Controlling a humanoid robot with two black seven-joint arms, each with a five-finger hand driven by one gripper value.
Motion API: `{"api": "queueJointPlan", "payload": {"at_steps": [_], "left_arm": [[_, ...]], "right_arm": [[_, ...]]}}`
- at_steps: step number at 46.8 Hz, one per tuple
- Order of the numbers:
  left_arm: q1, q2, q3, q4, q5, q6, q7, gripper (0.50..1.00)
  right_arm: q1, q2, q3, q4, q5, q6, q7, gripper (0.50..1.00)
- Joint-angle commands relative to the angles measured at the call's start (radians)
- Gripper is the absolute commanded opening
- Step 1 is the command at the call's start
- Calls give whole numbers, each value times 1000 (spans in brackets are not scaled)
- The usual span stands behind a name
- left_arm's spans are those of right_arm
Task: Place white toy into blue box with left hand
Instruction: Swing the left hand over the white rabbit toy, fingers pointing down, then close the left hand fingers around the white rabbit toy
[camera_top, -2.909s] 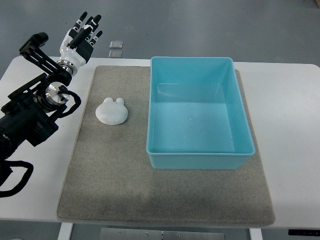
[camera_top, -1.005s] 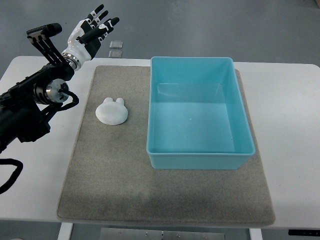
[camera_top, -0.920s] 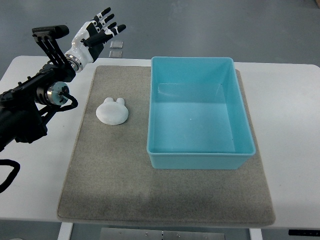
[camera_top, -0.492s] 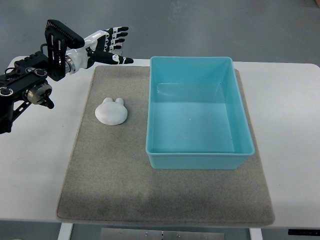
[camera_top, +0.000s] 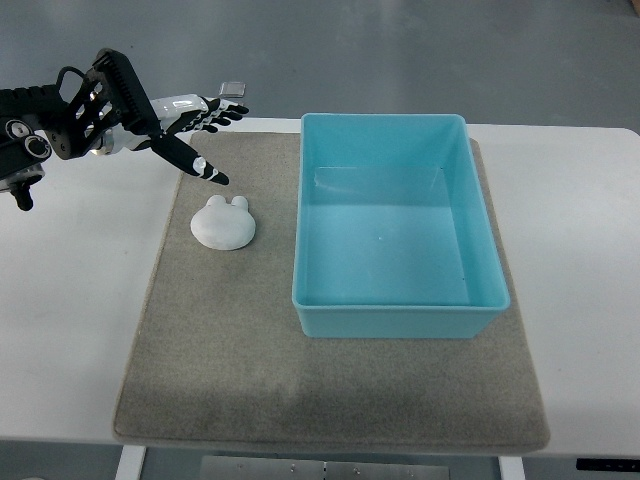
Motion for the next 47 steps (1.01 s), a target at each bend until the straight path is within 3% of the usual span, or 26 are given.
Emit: {"api": "queueJointPlan", "payload": {"at_steps": [1,14,47], "left_arm": [[-1,8,0,-23,58,-8,-7,990],[0,38,19,-109,142,-46,-11,990],[6,23,53,-112,306,-31,-10,986]], "right_arm": [[0,0,0,0,0,0,0,936],[0,0,0,0,0,0,0,936],[0,0,0,0,0,0,0,936]]}}
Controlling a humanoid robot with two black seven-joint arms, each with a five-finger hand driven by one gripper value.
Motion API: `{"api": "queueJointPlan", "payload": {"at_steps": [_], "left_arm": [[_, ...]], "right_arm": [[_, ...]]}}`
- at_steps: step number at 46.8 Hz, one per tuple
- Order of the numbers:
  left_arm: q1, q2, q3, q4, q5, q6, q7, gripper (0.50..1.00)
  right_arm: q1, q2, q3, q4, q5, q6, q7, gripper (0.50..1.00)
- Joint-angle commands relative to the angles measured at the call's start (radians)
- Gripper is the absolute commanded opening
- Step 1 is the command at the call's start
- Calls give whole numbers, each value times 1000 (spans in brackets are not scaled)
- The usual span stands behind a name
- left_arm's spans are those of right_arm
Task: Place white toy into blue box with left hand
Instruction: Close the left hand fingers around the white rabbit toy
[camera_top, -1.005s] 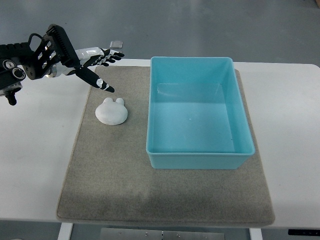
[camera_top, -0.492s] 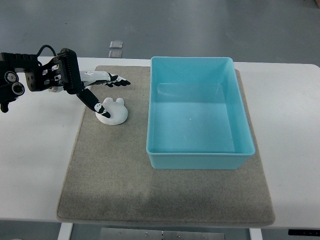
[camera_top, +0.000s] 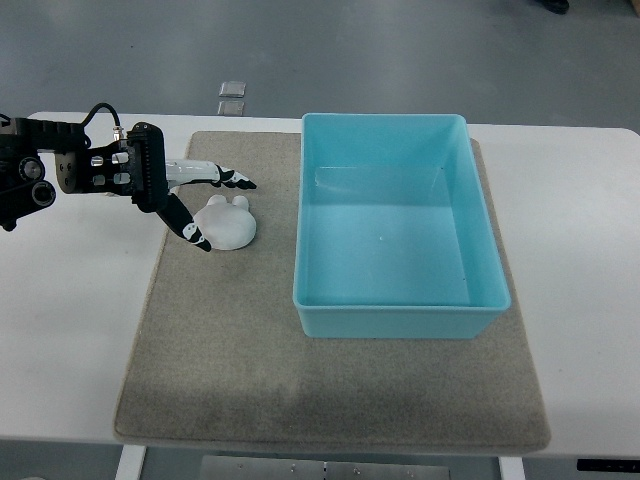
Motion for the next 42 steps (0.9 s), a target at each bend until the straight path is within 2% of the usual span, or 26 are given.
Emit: {"api": "queueJointPlan", "payload": {"at_steps": [1,34,42], "left_arm": [[0,-2,-1,0,2,0,0,986],[-8,-48,0,12,94,23,0,984],[-6,-49,0,12,124,25,1,964]], "right_arm": [[0,0,0,0,0,0,0,936],[0,0,0,0,0,0,0,936],[0,0,0,0,0,0,0,936]]}}
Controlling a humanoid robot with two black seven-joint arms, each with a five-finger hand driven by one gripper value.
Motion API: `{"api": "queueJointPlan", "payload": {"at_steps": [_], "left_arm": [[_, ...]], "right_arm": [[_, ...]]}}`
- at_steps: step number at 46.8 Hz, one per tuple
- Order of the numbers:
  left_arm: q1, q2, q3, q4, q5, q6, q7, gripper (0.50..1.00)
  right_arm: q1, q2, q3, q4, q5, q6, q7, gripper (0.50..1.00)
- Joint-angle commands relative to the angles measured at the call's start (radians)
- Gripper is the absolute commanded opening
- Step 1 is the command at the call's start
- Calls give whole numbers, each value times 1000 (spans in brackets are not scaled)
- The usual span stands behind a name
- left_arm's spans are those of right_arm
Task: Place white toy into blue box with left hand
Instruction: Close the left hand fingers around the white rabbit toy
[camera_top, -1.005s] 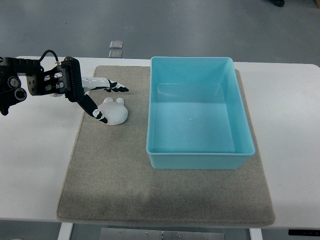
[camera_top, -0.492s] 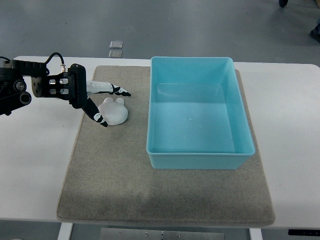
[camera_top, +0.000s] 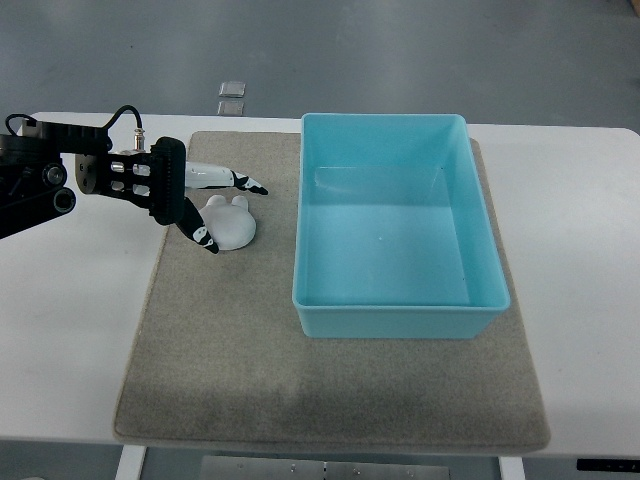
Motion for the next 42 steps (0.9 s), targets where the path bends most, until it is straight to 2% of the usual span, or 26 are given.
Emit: {"api": "queueJointPlan", "payload": {"at_steps": [1,6,9,11,14,16,20,25,28,30,32,35,42], "left_arm": [[3,-1,-2,-1,29,2,0,960],[4,-1,-2,-1,49,2,-1,941],[1,-1,-2,0,52,2,-1,896],[0,-1,-2,0,54,2,-1,887],[-3,-1,0,2,55,3,-1,829],[-3,-1,-2,2,57,5,-1,808],[-5,-1,-3,3,78,14,-3,718],[-2,-1,-3,5,103,28,-3,696],[0,-1,-3,5,103,29,-3,628],[-2,-1,-3,5,103,31,-3,617],[-3,-1,-3,6,101,31,-3,585],[-3,0,-6,6,101,32,-3,557],[-5,0,-15,8,101,34,-3,551]], "right_arm": [[0,0,0,0,0,0,0,936],[0,0,0,0,0,0,0,936],[0,0,0,0,0,0,0,936],[0,0,0,0,-1,0,0,936],[0,0,0,0,0,0,0,936],[0,0,0,0,0,0,0,936],[0,0,0,0,0,0,0,936],[0,0,0,0,0,0,0,936],[0,0,0,0,0,0,0,936],[0,0,0,0,-1,0,0,936],[0,0,0,0,0,0,0,936],[0,0,0,0,0,0,0,936],[0,0,0,0,0,0,0,936]]}}
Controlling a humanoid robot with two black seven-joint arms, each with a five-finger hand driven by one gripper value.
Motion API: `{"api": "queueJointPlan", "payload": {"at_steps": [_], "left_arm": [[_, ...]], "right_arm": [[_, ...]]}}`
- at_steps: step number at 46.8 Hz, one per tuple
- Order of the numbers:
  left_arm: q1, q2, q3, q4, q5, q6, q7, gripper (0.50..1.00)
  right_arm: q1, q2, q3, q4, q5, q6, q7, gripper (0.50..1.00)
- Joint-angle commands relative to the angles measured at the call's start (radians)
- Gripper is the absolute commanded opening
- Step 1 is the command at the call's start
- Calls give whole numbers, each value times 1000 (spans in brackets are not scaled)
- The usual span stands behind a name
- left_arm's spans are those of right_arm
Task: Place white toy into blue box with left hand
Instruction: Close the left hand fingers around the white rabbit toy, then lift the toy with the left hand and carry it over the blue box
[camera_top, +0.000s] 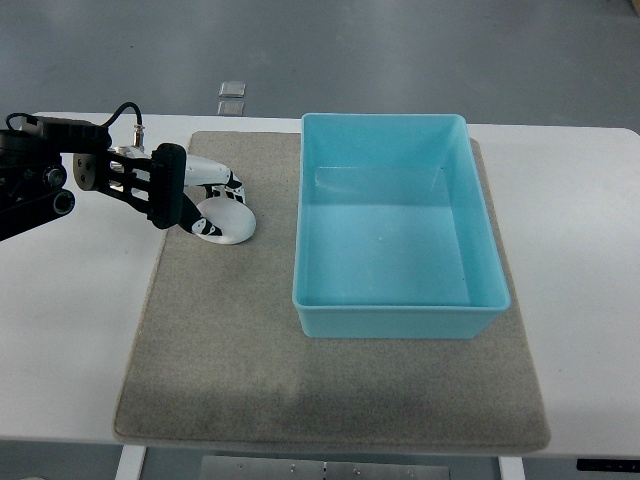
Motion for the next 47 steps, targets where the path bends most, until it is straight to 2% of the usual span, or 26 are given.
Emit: {"api": "queueJointPlan", "payload": {"at_steps": [1,32,42,47], "left_arm": [[-2,0,-4,0,0,2,0,553],[-105,3,-89,-1,-8,11,0,576],[-144,-38,-90,-9,-14,69,0,585],[-154,-53,-95,-14,-16,74,2,589]], "right_arm": [[0,0,0,0,0,0,0,936],[0,0,0,0,0,0,0,936],[0,0,0,0,0,0,0,936],[0,0,0,0,0,0,0,936]]}}
